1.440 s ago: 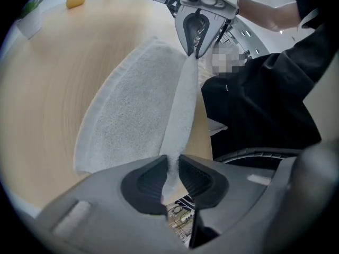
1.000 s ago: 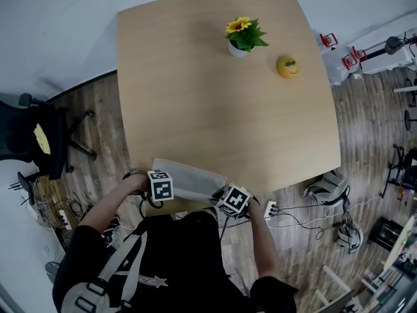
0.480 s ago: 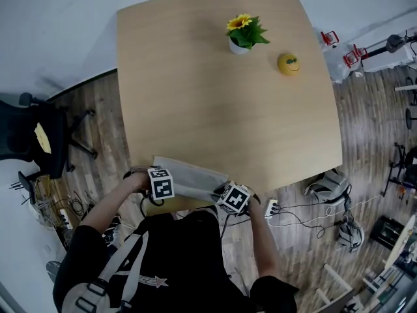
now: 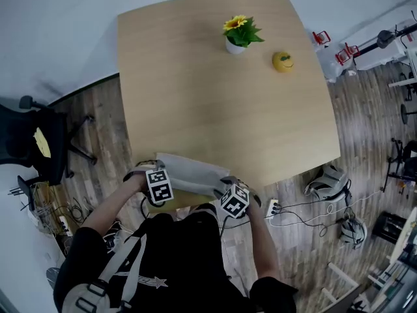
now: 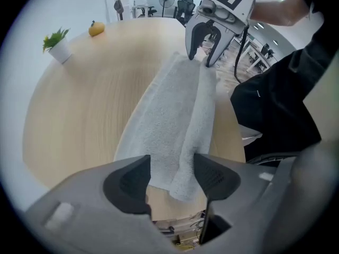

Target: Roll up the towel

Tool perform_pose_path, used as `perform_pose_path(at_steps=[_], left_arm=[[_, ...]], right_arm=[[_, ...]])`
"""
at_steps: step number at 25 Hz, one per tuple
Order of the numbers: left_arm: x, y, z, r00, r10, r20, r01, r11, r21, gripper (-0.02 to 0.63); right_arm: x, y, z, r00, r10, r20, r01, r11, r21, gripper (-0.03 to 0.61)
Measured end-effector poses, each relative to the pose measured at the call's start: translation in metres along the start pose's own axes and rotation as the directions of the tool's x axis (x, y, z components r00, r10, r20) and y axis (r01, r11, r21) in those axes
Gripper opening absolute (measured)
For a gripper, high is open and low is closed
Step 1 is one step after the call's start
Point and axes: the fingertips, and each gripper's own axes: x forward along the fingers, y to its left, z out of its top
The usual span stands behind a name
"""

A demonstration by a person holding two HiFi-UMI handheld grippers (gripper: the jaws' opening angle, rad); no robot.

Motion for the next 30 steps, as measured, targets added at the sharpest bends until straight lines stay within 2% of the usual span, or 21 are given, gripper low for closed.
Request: perform_pose_path(at_steps=[6,11,19,30], left_arm=[[-0.008,-0.005,0.002,0.992,0.123,0.027,-0.124,0.99,0.063,0.252],[-0.02,-0.007,0.001,0.973,0.221,0.065,-0.225,0.971,0.076,0.239],[-0.033,-0.022,-0.009,0.944,0.319,0.088,-0.327,0.94,0.094,0.222],[-0.026,-0.057,-0.009,0.943,0.307,0.131,-0.319,0.944,0.083,0.212]], right_arm=[[-0.011,0.002,-0.002,0.984,-0.177,0.034,0.178,0.984,-0.015,0.189],[-0.026,0.013,-0.006,0.963,-0.266,0.038,0.267,0.963,-0.038,0.189],[-0.024,0.048,-0.009,0.956,-0.29,0.05,0.293,0.955,-0.054,0.189],[-0.003,0.071,-0.008,0.963,-0.262,0.056,0.266,0.961,-0.081,0.185]])
